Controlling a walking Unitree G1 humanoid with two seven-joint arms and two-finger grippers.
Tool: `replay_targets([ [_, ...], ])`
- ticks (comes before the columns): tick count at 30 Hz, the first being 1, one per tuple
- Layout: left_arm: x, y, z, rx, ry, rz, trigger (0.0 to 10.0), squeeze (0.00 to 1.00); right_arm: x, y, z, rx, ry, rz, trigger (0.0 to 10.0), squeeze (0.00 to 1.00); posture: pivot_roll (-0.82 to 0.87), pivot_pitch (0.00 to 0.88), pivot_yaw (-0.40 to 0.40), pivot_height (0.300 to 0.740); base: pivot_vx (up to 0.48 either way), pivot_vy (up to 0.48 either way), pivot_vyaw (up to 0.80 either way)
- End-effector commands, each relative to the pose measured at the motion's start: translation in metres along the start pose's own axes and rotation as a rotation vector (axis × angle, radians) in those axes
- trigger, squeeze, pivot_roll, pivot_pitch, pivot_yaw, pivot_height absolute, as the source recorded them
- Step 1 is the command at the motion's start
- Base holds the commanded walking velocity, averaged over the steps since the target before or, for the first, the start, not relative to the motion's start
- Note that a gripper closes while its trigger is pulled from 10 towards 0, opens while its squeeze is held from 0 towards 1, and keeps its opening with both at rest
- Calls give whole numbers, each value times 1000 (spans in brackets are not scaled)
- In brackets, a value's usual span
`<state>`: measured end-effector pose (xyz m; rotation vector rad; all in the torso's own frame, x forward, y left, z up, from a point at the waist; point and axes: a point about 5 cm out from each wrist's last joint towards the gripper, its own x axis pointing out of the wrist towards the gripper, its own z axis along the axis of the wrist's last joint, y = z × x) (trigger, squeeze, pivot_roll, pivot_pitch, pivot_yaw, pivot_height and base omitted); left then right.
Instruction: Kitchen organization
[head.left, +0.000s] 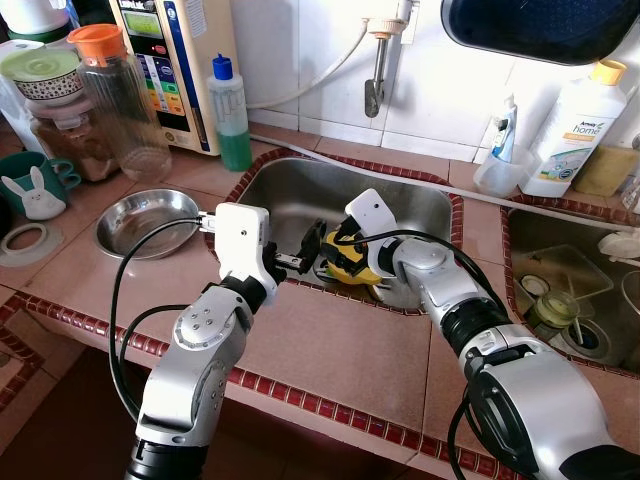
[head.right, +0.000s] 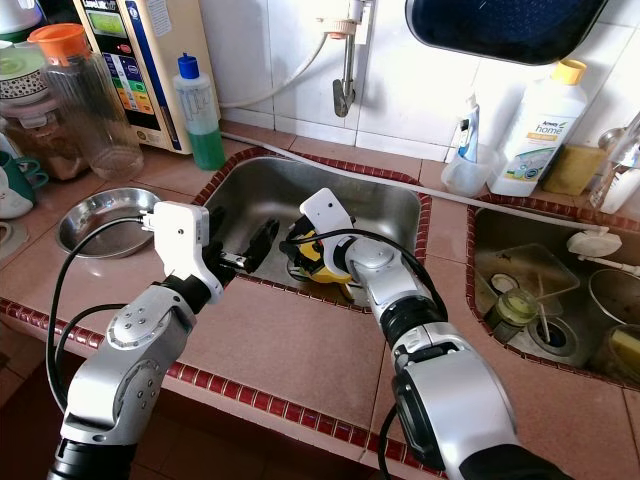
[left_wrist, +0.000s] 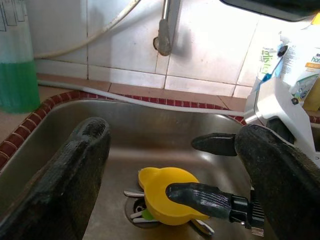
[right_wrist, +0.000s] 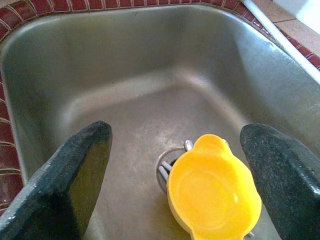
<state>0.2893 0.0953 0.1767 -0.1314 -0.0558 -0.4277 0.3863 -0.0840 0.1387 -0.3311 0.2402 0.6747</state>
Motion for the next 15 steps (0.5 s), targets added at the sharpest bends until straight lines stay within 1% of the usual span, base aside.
replay_targets([
  [1, 2, -1, 4, 15, -7, 2, 10000, 1000, 0, -2, 6, -7, -19, -4, 10000, 863, 183, 38, -37, 740, 0, 0, 0],
  [8, 2, -1, 4, 15, -7, 2, 10000, 1000, 0, -2, 6, -7, -19, -4, 10000, 863, 183, 38, -37, 740, 0, 0, 0],
  [9, 0, 30, 4, 71, -4, 192, 10000, 110, -8, -5, 22, 202, -269, -61, 10000, 0, 150, 22, -22, 740, 0, 0, 0],
  [10, -2, 51, 5, 108, -1, 324, 10000, 110, -20, -10, 26, 321, -401, -103, 10000, 0, 150, 22, -23, 740, 0, 0, 0],
  [11, -5, 65, 6, 132, 0, 411, 10000, 110, -29, -13, 26, 393, -484, -125, 10000, 0, 150, 22, -23, 740, 0, 0, 0],
  [12, -7, 72, 6, 138, 4, 452, 10000, 102, -34, -14, 25, 416, -504, -132, 10000, 0, 150, 22, -23, 740, 0, 0, 0],
  [13, -8, 71, 4, 133, 10, 450, 10000, 106, -33, -12, 24, 384, -492, -132, 10000, 0, 150, 23, -23, 740, 0, 0, 0],
  [14, -8, 71, 4, 133, 10, 450, 10000, 106, -33, -12, 24, 384, -492, -132, 10000, 0, 150, 23, -23, 740, 0, 0, 0],
  [15, -9, 71, 2, 128, 19, 448, 10000, 106, -32, -9, 21, 358, -477, -120, 10000, 0, 147, 23, -22, 740, 0, 0, 0],
])
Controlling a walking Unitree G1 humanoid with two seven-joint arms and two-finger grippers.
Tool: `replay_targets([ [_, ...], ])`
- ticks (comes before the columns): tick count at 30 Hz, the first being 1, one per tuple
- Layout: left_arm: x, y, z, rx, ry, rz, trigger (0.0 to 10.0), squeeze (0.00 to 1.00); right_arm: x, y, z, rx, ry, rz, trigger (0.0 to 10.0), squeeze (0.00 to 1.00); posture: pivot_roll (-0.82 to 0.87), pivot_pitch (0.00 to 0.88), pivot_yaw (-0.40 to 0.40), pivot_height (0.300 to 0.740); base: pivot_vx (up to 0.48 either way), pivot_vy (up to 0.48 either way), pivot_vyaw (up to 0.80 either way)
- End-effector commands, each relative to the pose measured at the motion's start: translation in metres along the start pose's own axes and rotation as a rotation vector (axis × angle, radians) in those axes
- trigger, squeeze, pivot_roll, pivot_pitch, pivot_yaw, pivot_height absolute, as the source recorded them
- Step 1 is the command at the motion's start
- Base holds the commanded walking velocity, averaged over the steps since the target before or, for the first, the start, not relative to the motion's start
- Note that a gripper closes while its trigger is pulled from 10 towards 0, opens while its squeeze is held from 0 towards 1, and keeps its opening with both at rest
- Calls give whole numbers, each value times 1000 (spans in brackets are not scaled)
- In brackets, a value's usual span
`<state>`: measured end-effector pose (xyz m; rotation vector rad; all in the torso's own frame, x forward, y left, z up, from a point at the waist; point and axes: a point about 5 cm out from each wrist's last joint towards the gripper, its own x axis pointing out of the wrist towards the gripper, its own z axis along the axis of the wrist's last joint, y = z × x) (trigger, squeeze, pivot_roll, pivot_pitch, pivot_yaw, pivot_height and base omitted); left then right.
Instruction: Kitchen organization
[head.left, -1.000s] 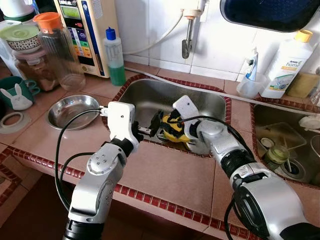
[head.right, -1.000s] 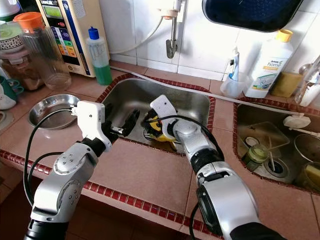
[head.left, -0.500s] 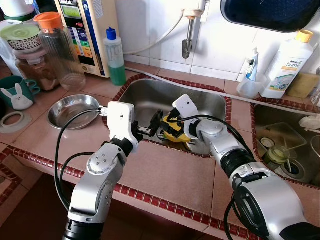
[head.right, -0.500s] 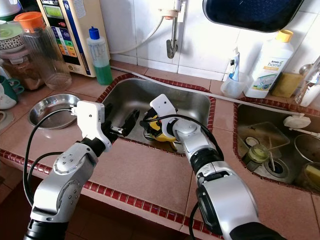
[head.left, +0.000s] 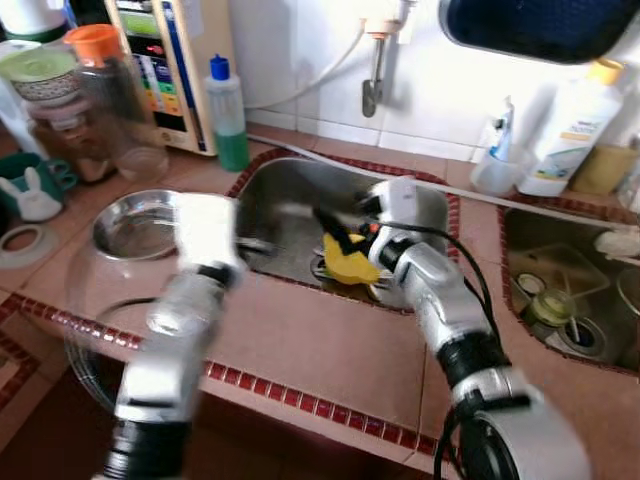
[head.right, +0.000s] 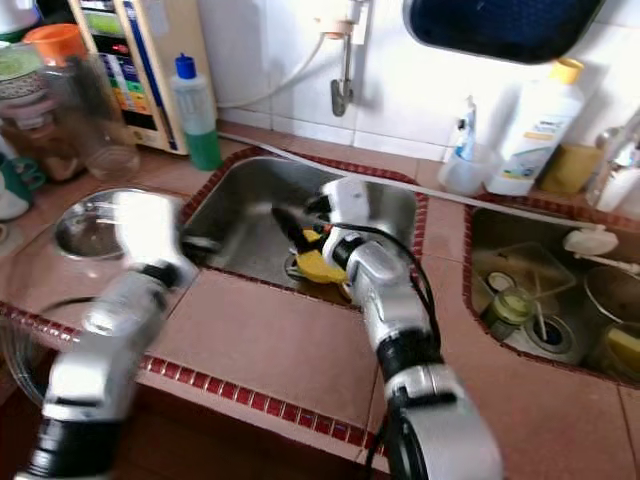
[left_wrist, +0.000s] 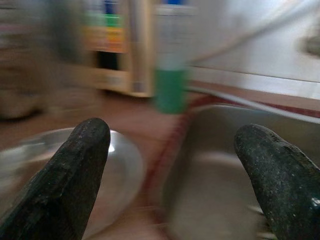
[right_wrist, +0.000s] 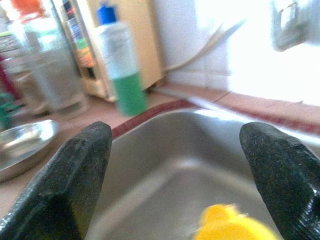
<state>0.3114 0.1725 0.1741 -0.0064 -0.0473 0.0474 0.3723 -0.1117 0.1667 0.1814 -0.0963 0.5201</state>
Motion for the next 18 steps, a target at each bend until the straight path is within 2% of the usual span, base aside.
replay_targets([
  [1, -1, -10, -4, -5, 14, -25, 10000, 106, 4, 11, 2, -23, -9, 42, 10000, 0, 147, 23, -22, 740, 0, 0, 0],
  [8, -1, -11, -5, -11, 21, -32, 10000, 98, 4, 9, 3, -19, -14, 40, 10000, 0, 145, 24, -22, 740, 0, 0, 0],
  [18, -7, -9, -25, 16, 80, -31, 10000, 0, -22, 11, -9, -36, 63, 38, 10000, 0, 126, 5, -6, 740, 0, 0, 0],
])
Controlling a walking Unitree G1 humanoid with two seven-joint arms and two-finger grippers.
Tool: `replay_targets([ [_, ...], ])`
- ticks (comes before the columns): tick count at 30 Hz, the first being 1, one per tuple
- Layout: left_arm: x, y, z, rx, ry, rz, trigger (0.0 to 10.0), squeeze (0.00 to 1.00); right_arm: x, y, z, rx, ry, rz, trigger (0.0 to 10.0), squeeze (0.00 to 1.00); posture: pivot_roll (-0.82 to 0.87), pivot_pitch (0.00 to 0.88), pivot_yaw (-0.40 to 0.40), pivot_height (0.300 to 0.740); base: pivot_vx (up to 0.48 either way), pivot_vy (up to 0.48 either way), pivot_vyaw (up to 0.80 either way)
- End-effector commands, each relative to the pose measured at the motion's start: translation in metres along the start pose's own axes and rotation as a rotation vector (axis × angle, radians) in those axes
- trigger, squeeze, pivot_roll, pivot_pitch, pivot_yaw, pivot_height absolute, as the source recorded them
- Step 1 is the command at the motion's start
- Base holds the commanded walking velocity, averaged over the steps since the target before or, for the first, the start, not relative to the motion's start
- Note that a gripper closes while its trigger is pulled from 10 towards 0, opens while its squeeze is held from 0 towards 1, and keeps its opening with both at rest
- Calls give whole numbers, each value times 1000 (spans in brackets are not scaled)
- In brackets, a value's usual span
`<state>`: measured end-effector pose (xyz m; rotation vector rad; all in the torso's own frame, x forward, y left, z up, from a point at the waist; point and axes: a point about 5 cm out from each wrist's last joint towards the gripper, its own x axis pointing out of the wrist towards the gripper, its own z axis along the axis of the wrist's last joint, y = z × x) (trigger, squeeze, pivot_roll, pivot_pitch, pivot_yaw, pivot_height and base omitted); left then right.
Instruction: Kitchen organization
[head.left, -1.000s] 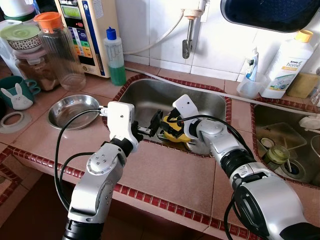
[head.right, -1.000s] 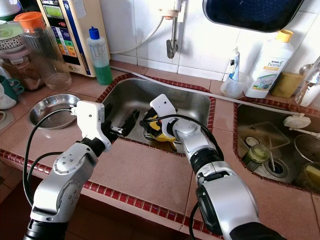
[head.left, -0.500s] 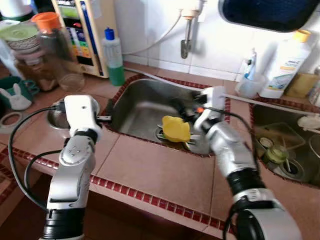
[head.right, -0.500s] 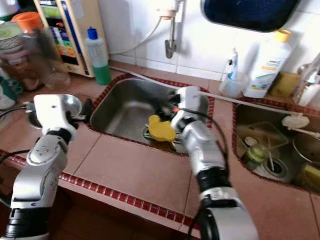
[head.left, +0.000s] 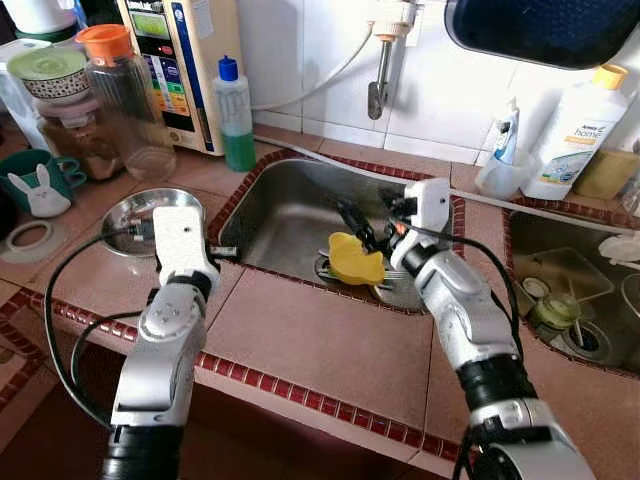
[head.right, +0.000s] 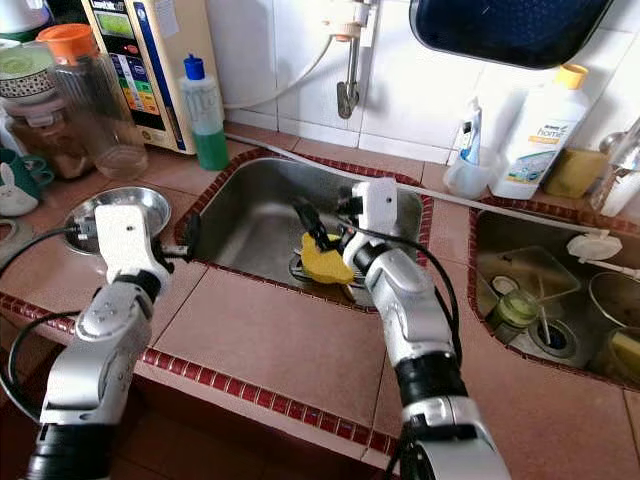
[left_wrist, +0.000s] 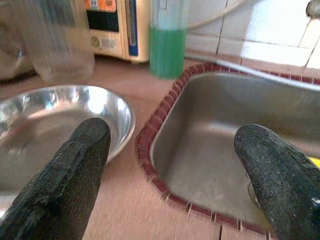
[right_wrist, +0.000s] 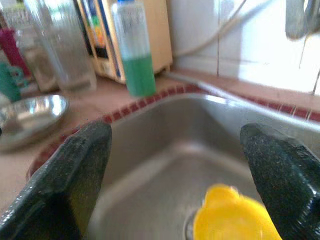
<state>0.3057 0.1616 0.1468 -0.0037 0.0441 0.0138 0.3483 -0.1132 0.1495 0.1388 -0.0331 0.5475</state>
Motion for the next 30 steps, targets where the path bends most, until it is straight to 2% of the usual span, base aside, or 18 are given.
replay_targets([
  [1, -1, 1, 2, 23, -11, -9, 10000, 0, -3, 3, 4, 2, -7, 8, 10000, 0, 125, 1, -5, 740, 0, 0, 0],
  [5, -2, 2, 0, 35, -8, -14, 10000, 0, -7, 4, 3, 4, -6, -1, 10000, 0, 120, 0, -1, 740, 0, 0, 0],
  [9, -12, 3, -2, 112, -11, -73, 10000, 0, -15, 5, 2, 32, -9, -59, 10000, 0, 118, 0, -3, 740, 0, 0, 0],
  [13, -20, 18, -8, 176, 16, -82, 10000, 0, -21, 3, 2, 46, -9, -93, 10000, 0, 114, 0, 2, 740, 0, 0, 0],
  [16, -18, 27, -12, 155, 42, -45, 10000, 0, -23, 4, 1, 58, -4, -98, 10000, 0, 107, 0, 2, 740, 0, 0, 0],
  [17, -14, 34, -14, 120, 59, 1, 10000, 0, -24, 8, 0, 63, -1, -91, 10000, 0, 103, 0, -3, 740, 0, 0, 0],
  [23, -1, 42, -10, 102, 67, 67, 10000, 0, -24, 17, 0, 70, 10, -69, 10000, 0, 96, 0, -18, 740, 0, 0, 0],
  [30, 14, 52, -2, 44, 61, 153, 10000, 0, -21, 24, 4, 82, 15, -36, 10000, 0, 90, 0, -25, 740, 0, 0, 0],
])
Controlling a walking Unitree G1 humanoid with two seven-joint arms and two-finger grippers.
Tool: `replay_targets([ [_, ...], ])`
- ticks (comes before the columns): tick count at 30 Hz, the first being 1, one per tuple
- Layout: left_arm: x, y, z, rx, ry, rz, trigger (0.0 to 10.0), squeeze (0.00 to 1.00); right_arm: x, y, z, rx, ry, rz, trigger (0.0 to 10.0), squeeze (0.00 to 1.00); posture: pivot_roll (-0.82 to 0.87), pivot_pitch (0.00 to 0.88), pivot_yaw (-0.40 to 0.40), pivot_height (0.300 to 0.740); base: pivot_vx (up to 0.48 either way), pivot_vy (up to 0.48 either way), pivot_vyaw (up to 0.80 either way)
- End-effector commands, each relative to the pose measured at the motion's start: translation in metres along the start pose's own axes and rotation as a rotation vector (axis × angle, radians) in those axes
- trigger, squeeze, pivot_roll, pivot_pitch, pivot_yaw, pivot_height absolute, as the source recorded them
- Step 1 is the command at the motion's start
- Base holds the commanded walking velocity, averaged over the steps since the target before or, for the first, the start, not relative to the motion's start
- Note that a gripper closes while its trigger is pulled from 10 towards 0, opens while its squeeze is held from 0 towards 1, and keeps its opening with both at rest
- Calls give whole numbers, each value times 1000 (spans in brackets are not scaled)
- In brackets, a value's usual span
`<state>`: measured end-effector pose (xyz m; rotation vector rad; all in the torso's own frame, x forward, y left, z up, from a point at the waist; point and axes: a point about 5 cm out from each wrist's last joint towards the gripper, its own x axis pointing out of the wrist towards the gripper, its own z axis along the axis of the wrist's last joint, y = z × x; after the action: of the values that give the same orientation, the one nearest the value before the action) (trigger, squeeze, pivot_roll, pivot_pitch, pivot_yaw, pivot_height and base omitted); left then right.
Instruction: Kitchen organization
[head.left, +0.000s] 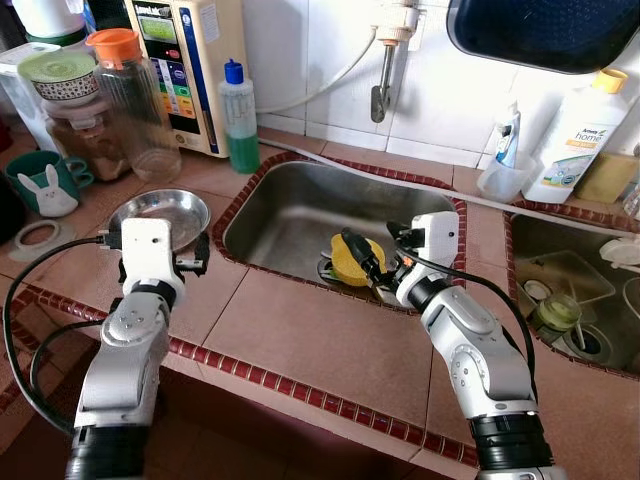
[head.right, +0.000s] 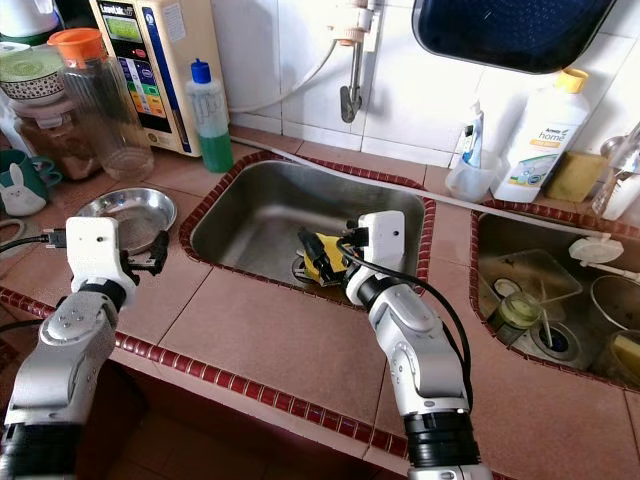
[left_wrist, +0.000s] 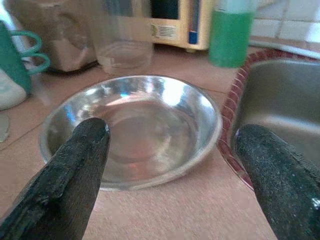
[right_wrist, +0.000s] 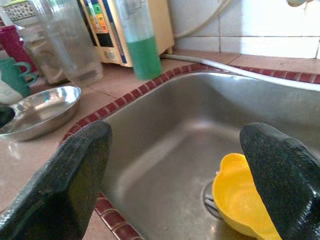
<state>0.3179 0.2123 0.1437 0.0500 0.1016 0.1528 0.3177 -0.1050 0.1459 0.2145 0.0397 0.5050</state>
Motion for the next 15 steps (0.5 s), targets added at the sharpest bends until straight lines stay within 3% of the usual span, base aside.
replay_targets([
  [1, 4, 3, 3, -27, 4, 32, 10000, 0, 1, 3, 10, -5, -29, 17, 10000, 0, 88, 0, -23, 740, 0, 0, 0],
  [4, 10, 5, 5, -50, 7, 61, 10000, 0, 1, 5, 11, 2, -26, 20, 10000, 0, 86, 0, -21, 740, 0, 0, 0],
  [6, 22, 4, 2, -11, 58, 56, 10000, 0, 0, 9, 11, 2, -24, 29, 10000, 0, 80, 0, -14, 740, 0, 0, 0],
  [9, 31, 6, 5, -26, 69, 62, 10000, 0, -2, 11, 9, 5, -19, 35, 10000, 0, 74, 0, -9, 740, 0, 0, 0],
  [10, 34, 10, 6, -59, 85, 119, 10000, 0, -3, 12, 9, 7, -18, 36, 10000, 0, 71, 0, -2, 740, 0, 0, 0],
  [13, 35, 11, 6, -100, 94, 140, 10000, 0, -4, 12, 9, 8, -19, 37, 10000, 0, 70, 0, -1, 740, 0, 0, 0],
  [15, 36, 10, 7, -234, 79, 197, 10000, 0, -5, 11, 8, 3, -18, 38, 10000, 0, 69, 0, 0, 740, 0, 0, 0],
])
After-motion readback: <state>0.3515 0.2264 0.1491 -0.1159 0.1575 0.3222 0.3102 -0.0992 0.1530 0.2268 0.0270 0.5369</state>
